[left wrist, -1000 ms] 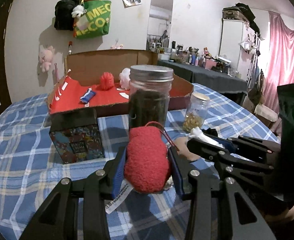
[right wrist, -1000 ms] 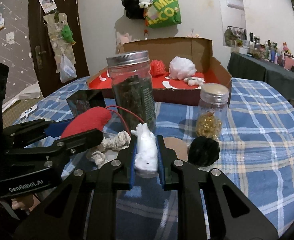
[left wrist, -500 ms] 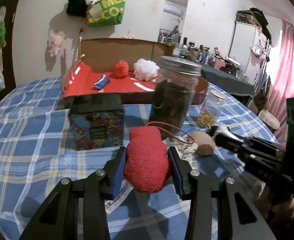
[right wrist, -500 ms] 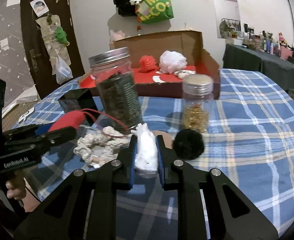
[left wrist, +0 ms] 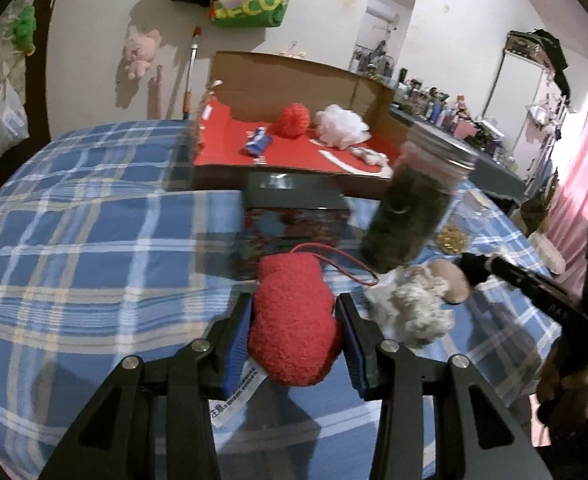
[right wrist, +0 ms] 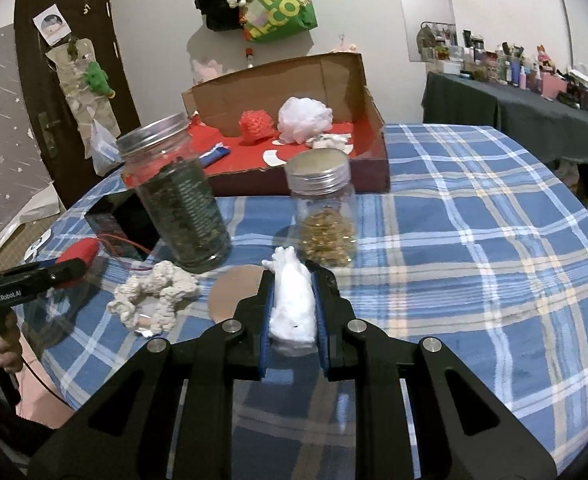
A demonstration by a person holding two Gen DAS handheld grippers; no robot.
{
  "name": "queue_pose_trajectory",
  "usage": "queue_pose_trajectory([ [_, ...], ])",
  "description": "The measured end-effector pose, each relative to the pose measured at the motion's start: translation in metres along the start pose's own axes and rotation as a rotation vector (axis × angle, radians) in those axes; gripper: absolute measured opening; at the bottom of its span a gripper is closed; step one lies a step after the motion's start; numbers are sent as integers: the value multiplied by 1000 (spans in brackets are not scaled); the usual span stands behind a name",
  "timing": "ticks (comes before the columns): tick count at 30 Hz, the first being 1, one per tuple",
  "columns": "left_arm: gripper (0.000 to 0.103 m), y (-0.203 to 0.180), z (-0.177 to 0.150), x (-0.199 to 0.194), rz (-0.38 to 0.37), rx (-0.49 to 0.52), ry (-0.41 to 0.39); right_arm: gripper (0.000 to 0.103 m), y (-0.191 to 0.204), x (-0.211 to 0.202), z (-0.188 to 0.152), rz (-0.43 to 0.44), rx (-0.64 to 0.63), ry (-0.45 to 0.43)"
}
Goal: Organize soft objects
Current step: 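Carry the red sock and white sock up and over to the box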
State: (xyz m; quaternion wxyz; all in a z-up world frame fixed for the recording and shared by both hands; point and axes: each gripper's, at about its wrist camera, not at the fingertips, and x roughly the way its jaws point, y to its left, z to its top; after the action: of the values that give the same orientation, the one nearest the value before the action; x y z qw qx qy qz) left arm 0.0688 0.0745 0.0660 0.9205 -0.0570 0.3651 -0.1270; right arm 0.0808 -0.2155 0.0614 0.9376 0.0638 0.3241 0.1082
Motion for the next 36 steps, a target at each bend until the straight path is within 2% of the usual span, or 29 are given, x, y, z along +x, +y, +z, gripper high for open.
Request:
queue_pose_trajectory([
  [12,44,39,12,7,123,10,62,17,-23,12,16,-7,17,74],
  [19,44,56,26,17,146,73,88,17,-47,25,35,31,40,131],
  [25,44,66,43,25,99,160,79,17,-69,42,48,84,76,174],
  [28,44,69,50,27,52,198,70,17,-85,53,55,167,134,207],
  [36,44,83,75,38,-54,222,98,17,-102,66,77,248,161,252],
])
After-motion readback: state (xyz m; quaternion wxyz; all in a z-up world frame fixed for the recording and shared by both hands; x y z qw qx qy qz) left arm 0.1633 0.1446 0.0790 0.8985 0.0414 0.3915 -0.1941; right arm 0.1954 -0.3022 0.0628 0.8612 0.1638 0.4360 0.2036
